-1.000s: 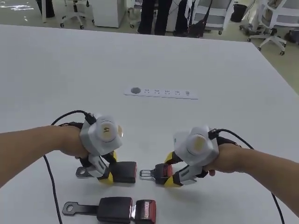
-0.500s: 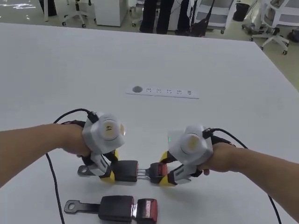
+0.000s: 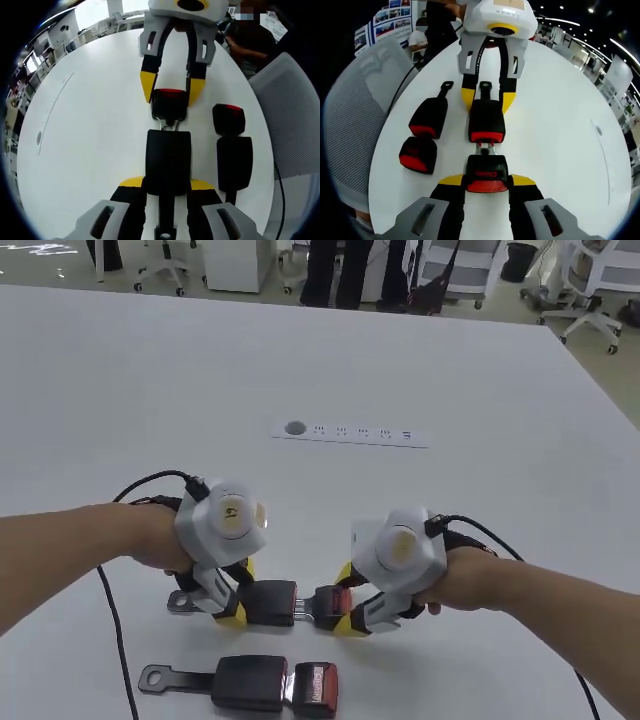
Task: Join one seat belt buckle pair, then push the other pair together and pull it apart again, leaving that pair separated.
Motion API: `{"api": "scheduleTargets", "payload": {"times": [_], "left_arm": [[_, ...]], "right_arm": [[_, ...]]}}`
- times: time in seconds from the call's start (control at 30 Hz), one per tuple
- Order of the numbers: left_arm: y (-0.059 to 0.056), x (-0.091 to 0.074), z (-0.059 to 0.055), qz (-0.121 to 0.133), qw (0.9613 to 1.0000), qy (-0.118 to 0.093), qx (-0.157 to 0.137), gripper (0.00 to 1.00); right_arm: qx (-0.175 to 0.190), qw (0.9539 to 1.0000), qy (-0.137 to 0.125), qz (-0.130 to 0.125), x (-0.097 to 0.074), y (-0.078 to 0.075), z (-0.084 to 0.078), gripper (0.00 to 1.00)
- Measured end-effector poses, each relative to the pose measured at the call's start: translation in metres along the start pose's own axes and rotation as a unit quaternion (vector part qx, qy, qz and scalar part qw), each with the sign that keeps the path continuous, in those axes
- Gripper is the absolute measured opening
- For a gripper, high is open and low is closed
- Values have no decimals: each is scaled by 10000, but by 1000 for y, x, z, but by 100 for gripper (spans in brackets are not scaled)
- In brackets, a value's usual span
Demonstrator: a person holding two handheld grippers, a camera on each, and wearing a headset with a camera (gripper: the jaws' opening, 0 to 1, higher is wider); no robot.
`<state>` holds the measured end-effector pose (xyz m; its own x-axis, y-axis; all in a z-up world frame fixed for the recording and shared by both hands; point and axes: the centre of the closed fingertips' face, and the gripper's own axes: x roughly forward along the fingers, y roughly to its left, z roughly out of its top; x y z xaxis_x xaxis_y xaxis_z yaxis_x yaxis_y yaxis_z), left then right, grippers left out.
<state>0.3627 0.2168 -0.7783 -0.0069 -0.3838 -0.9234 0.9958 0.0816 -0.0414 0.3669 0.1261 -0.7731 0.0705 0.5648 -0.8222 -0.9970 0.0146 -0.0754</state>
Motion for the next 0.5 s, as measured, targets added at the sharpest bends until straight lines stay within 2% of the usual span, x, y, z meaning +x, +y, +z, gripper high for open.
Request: {"api": "scheduleTargets", "payload": {"times": [0.27,0.5], "left_arm": [[3,2,-2,31,10000,-20,-4,31],[1,1,-1,29,10000,-62,-18,31]], "right_arm": [[14,10000,-41,-27,1,1,0,30],[76,10000,-52,-22,1,3,1,29]]}}
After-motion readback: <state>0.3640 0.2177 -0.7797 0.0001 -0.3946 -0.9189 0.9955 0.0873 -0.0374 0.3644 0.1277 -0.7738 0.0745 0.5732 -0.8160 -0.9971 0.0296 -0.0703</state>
